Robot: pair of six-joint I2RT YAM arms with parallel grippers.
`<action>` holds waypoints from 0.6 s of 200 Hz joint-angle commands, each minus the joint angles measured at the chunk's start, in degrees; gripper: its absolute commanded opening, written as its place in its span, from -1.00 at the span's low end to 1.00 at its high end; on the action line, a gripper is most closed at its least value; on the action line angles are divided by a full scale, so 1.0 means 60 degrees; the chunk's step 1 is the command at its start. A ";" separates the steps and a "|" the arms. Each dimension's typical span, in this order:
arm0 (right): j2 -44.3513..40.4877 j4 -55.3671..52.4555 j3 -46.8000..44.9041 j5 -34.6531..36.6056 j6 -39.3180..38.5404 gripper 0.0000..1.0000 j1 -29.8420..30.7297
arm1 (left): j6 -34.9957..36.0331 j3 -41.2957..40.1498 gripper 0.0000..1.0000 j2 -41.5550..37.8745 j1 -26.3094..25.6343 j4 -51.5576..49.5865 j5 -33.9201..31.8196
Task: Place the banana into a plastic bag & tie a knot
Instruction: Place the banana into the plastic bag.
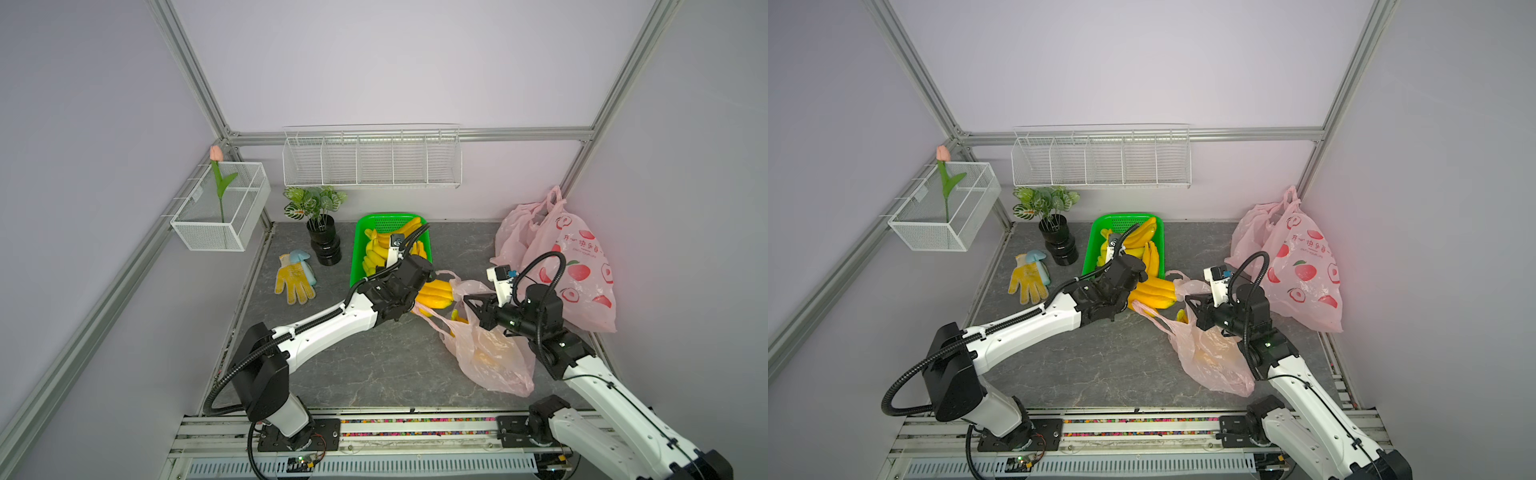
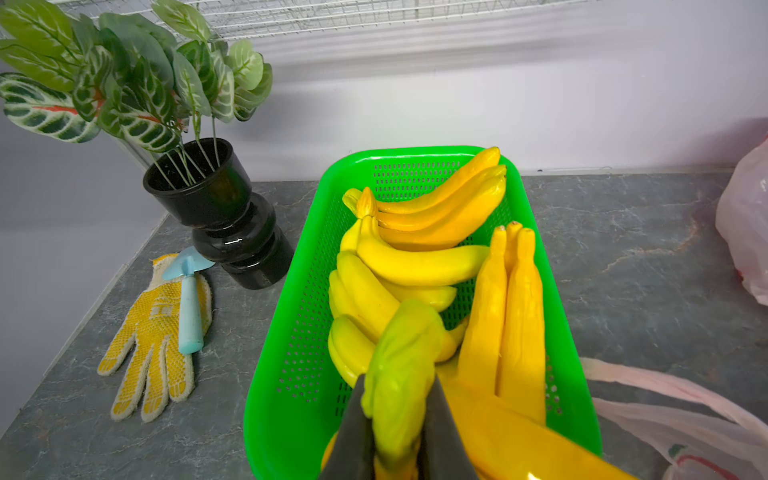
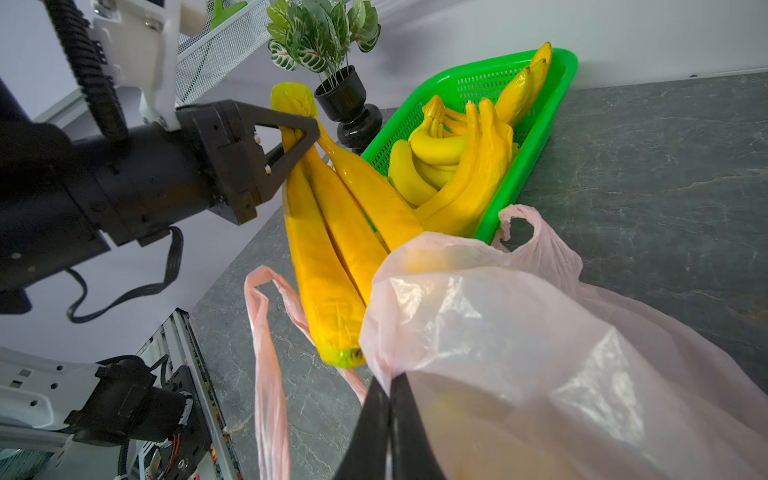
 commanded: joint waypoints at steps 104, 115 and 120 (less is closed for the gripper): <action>-0.0080 0.1388 -0.0774 -0.0847 0.0885 -0.87 -0.0476 | -0.0976 0.1965 -1.00 0.1562 -0.1072 -0.0810 -0.0120; -0.0086 0.1673 -0.0880 -0.1021 0.1104 -0.87 -0.0664 | -0.1161 0.1930 -1.00 0.1512 -0.1072 -0.0705 0.0207; -0.0085 0.1769 -0.0919 -0.1081 0.1203 -0.87 -0.0740 | -0.1298 0.1931 -1.00 0.1512 -0.1085 -0.0699 0.0250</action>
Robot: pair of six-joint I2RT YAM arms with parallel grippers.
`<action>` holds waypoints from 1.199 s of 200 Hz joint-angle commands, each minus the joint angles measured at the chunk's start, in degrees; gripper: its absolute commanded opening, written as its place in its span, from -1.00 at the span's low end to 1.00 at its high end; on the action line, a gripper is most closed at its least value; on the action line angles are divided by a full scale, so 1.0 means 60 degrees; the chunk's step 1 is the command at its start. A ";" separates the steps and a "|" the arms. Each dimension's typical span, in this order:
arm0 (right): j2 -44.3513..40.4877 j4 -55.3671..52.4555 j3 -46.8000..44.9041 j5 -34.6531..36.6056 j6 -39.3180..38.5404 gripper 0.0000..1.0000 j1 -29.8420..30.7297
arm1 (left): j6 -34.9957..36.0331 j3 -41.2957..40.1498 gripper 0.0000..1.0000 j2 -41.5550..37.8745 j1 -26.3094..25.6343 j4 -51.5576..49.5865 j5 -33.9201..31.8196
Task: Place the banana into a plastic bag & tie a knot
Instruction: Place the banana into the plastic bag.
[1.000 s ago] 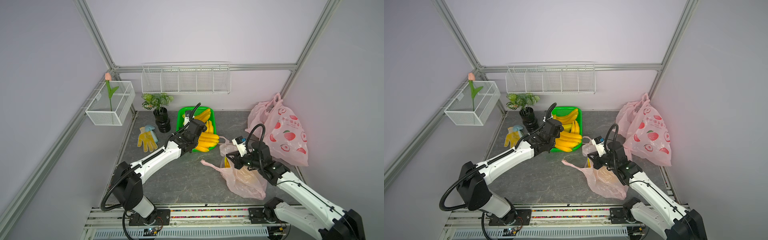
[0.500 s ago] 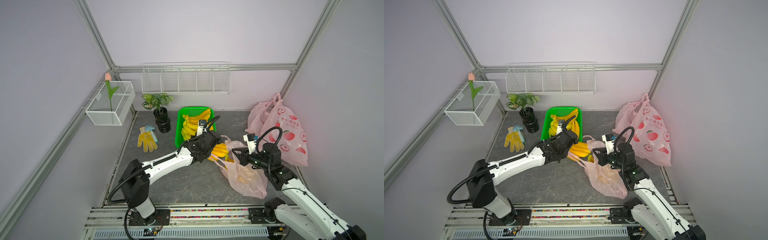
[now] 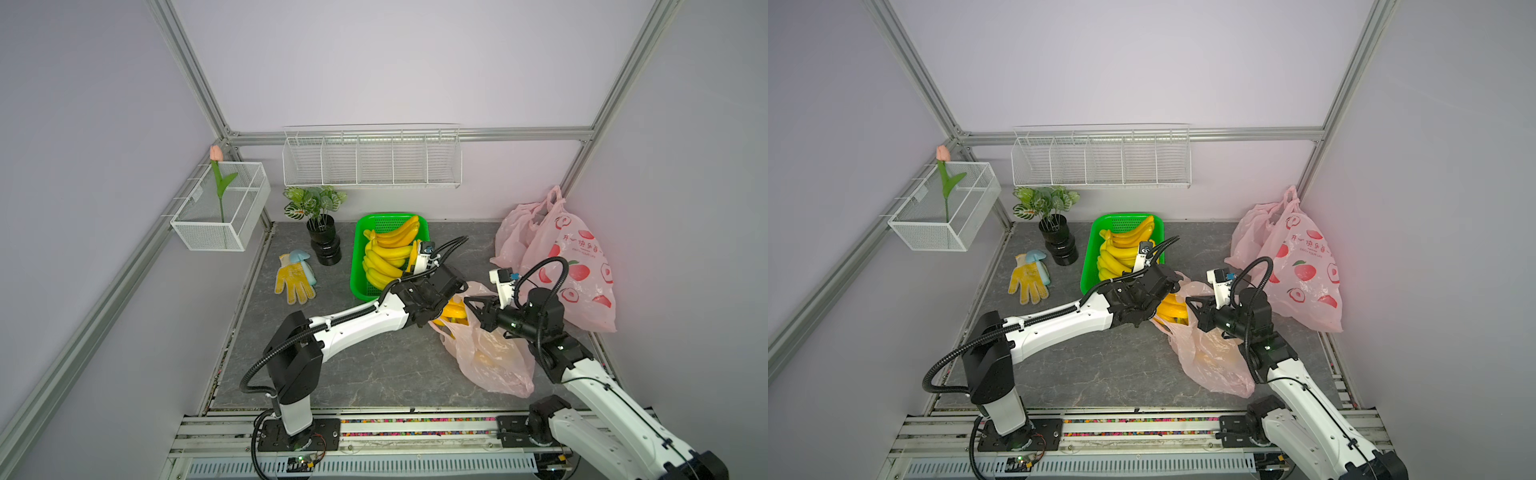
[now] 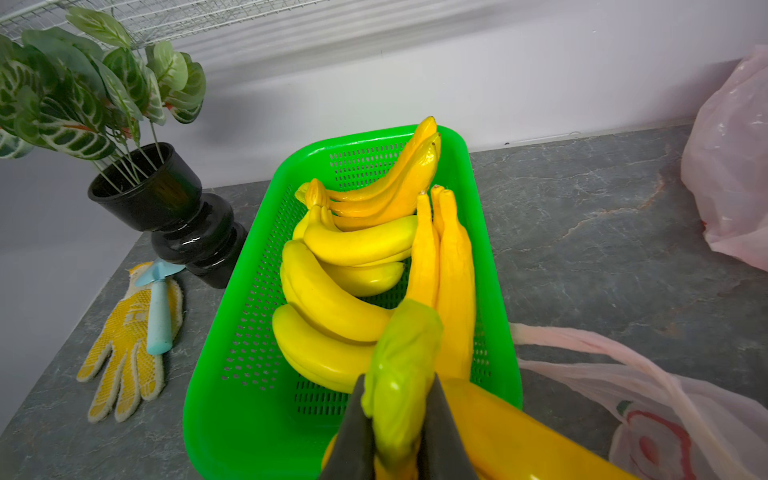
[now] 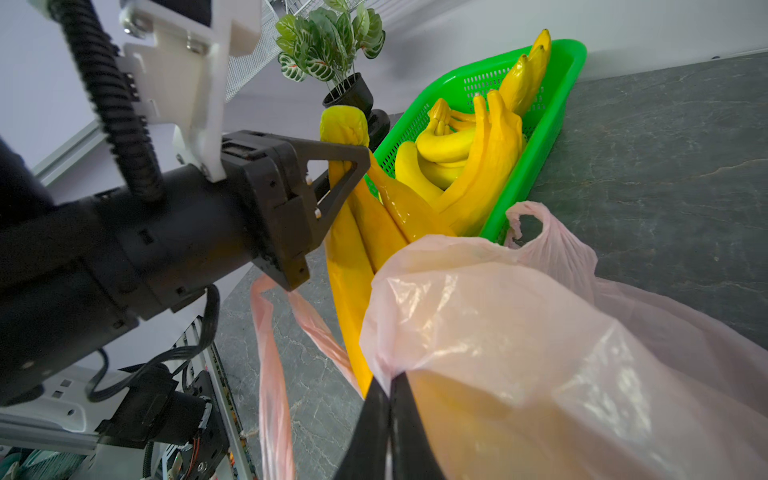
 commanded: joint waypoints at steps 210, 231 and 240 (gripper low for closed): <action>-0.0600 0.2856 -0.1748 -0.1248 0.2352 -0.87 -0.1842 | -0.1882 0.0380 -1.00 0.0985 -0.0748 0.1595 -0.1457; -0.0934 0.2518 -0.1593 -0.1660 0.2138 -0.87 -0.1829 | -0.1278 0.0772 -1.00 0.1305 -0.0676 0.1536 -0.2354; -0.1013 0.2444 -0.1560 -0.1787 0.2119 -0.87 -0.1827 | -0.0992 0.0909 -1.00 0.1498 -0.0662 0.1643 -0.2577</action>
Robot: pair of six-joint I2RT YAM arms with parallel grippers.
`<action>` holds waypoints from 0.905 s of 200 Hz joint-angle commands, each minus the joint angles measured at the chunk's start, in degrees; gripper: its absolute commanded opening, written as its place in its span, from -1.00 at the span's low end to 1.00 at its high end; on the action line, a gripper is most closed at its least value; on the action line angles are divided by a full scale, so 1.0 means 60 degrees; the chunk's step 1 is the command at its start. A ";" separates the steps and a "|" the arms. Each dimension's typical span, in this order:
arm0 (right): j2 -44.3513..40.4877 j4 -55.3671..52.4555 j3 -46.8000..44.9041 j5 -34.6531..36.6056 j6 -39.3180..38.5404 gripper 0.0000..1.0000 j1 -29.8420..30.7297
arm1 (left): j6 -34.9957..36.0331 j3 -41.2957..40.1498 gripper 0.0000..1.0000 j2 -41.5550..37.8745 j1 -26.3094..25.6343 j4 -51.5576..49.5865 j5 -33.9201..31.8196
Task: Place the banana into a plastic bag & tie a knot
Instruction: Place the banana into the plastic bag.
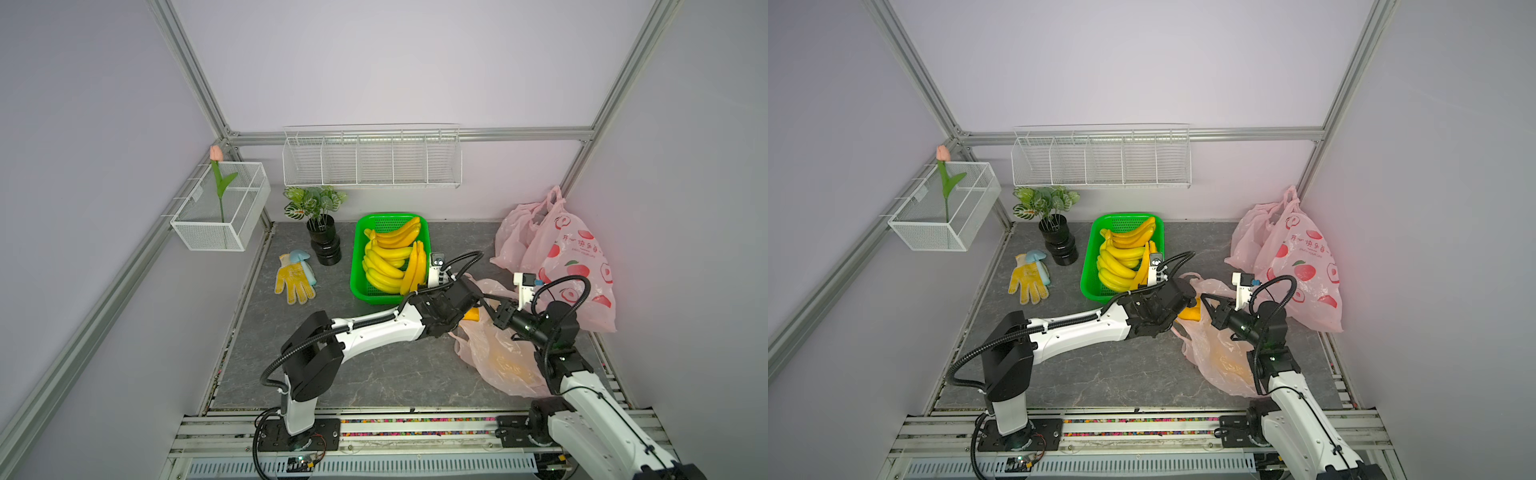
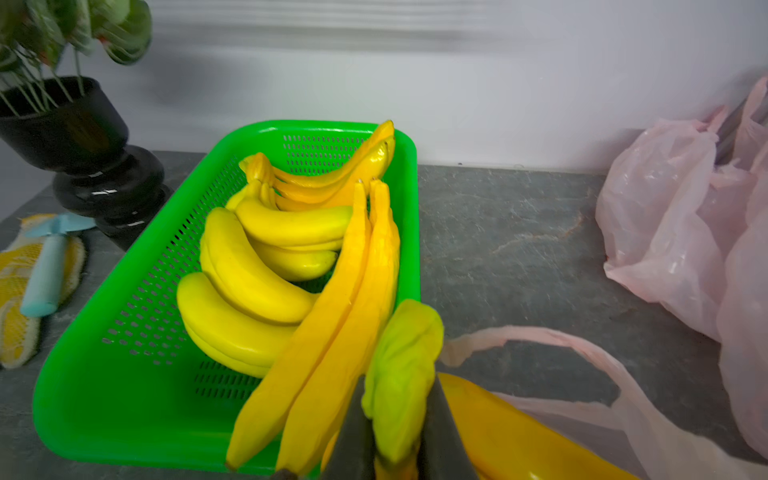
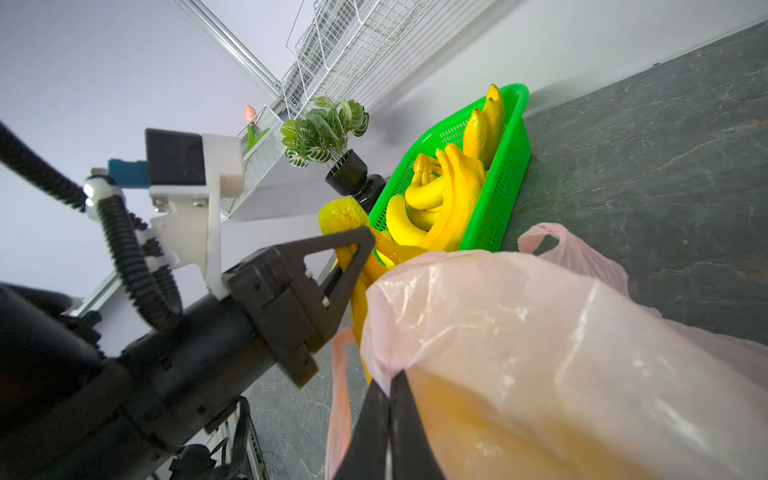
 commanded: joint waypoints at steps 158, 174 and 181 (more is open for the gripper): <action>0.1079 0.3312 -0.0577 -0.1156 0.1848 -0.87 -0.0705 | -0.1476 0.0410 -1.00 0.0862 -0.0427 0.1464 0.2365; 0.0917 0.2879 -0.0598 -0.0994 0.1611 -0.87 -0.0731 | -0.1528 0.0350 -1.00 0.0809 -0.0485 0.1644 0.2567; 0.0815 0.2697 -0.0607 -0.0914 0.1461 -0.87 -0.0743 | -0.1585 0.0229 -1.00 0.0739 -0.0498 0.1793 0.2661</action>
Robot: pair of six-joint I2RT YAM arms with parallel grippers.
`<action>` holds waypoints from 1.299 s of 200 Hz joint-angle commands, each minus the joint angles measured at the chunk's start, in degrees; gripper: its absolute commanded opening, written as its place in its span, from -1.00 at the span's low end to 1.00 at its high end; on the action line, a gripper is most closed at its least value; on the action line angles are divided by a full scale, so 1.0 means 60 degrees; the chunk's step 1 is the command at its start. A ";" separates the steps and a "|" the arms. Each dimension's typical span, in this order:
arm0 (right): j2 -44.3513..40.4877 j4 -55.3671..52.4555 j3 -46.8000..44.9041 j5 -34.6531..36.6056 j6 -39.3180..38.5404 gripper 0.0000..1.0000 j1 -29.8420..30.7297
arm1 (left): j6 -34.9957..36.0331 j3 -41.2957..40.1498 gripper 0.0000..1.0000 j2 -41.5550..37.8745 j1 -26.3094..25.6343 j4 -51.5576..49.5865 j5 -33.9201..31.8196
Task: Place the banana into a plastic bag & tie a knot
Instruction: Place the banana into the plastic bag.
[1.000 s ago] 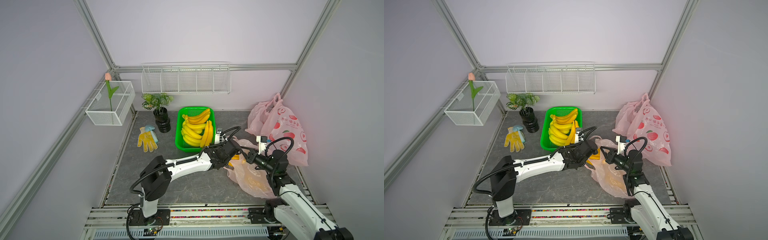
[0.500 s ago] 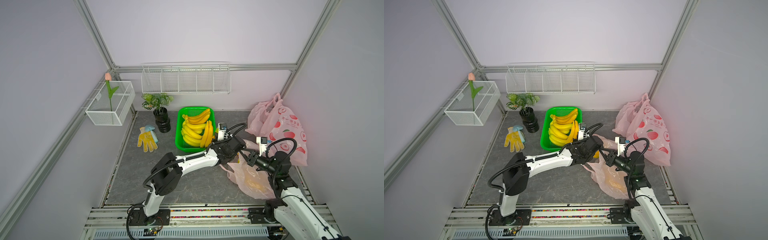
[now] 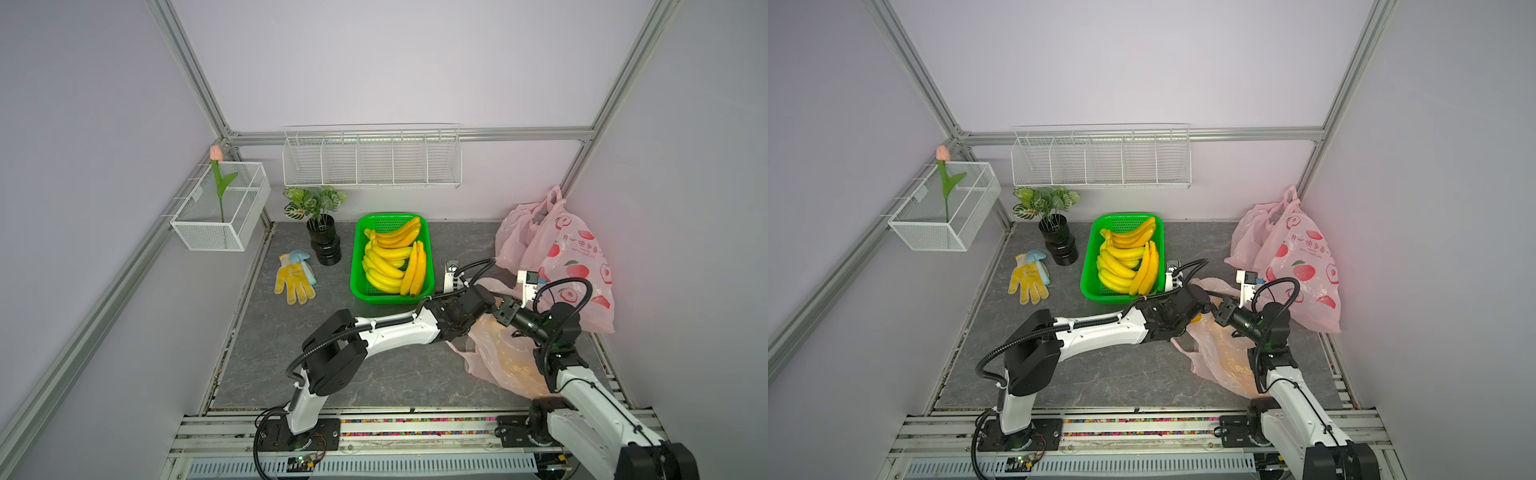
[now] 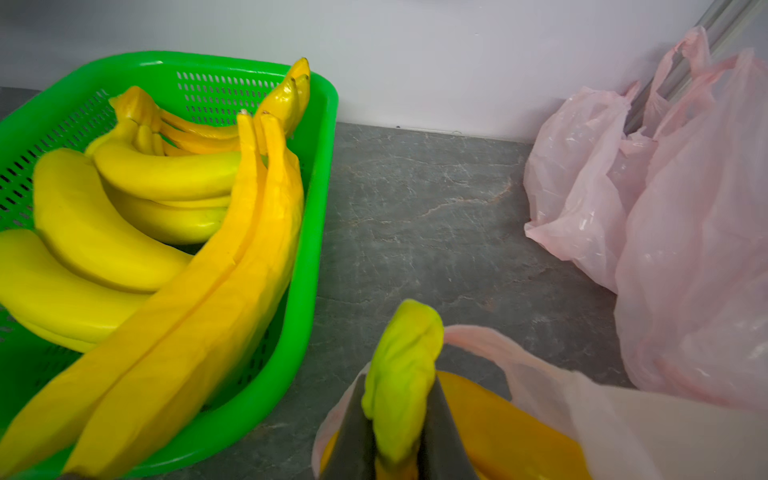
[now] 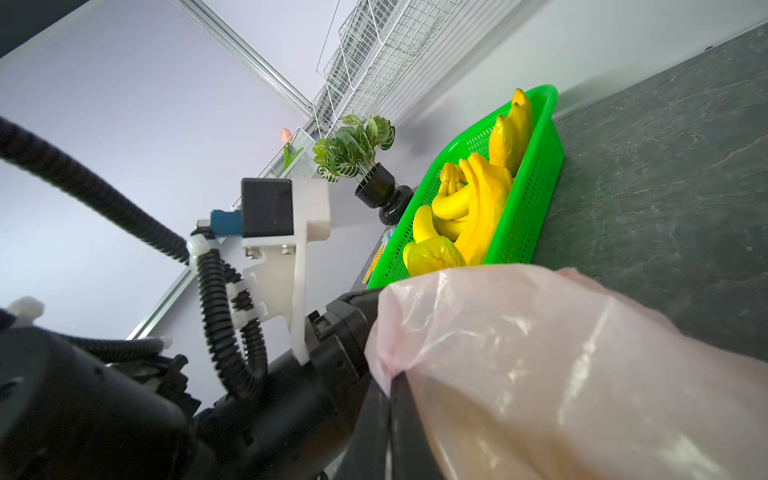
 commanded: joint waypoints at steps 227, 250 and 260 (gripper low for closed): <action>0.1738 0.0835 0.1640 0.0113 -0.0240 -0.87 0.1949 | -0.0510 -0.2531 -1.00 -0.2484 0.0646 0.0443 -0.2916; 0.1448 0.0517 0.1428 0.0230 -0.0431 -0.87 0.1956 | -0.0369 -0.2395 -1.00 -0.2259 0.0624 0.0771 -0.2501; 0.1226 0.0437 0.1223 0.0247 -0.0468 -0.87 0.1952 | -0.0194 -0.2263 -1.00 -0.2034 0.0595 0.1063 -0.2218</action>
